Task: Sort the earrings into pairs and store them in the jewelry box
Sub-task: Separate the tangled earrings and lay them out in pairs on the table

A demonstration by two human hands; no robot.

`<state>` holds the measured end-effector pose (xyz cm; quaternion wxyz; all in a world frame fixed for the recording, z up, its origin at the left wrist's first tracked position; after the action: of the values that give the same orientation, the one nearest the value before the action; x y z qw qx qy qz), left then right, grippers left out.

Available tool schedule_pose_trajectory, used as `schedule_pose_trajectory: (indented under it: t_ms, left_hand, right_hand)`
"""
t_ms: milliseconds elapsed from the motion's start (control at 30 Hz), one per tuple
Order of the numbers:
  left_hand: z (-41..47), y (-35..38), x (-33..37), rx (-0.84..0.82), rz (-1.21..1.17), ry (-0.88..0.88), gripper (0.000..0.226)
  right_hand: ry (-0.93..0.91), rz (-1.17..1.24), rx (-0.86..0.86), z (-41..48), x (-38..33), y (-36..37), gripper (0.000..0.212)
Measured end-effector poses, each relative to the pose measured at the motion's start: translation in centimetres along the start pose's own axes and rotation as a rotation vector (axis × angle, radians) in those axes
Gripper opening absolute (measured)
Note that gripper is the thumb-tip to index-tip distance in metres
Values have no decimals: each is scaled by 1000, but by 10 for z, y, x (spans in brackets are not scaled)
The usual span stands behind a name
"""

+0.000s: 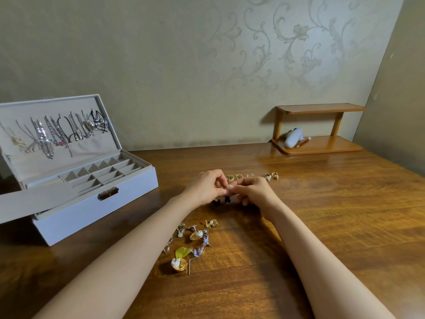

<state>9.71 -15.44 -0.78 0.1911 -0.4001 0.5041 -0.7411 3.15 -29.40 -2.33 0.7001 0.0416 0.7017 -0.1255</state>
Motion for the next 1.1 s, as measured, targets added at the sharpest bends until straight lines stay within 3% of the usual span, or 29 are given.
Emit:
schedule_pose_trajectory:
  t_ms: [100,267,433,533,767,1000,1100]
  left_hand:
    - [0,-1,1,12,-15,-4,15]
    - [-4,-7,0,-13,-17,-14,19]
    - [-7,-10,-6,4,233,-48,14]
    - [-9,-9,-4,-49,287,-60,15]
    - [-11,-7,-3,-71,308,-66,20]
    - [-16,-9,-4,-63,267,-64,12]
    - [-18,-9,-1,-64,295,-54,16]
  right_hand:
    - [1,17,-32,-1,-3,0,17]
    - [10,-65,24,1,0,0,10]
    - [-193,-516,188,5,0,5,13]
    - [-261,-675,161,4,1,16,12]
    - [-215,-542,170,5,-2,15,7]
    - [-110,-625,26,1,-6,5,9]
    - [-128,-702,81,-1,0,13,10]
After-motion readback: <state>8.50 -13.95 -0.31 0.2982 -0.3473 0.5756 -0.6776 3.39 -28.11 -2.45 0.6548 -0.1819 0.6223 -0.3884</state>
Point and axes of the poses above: each hand's wrist, its own z-axis towards the middle knuckle, its own y-axis out of the palm, x = y × z, the point moved 1 cm from there along z, towards the middle knuckle, and after that the axes turned 7 degrees about z, right-handed, at the moved point
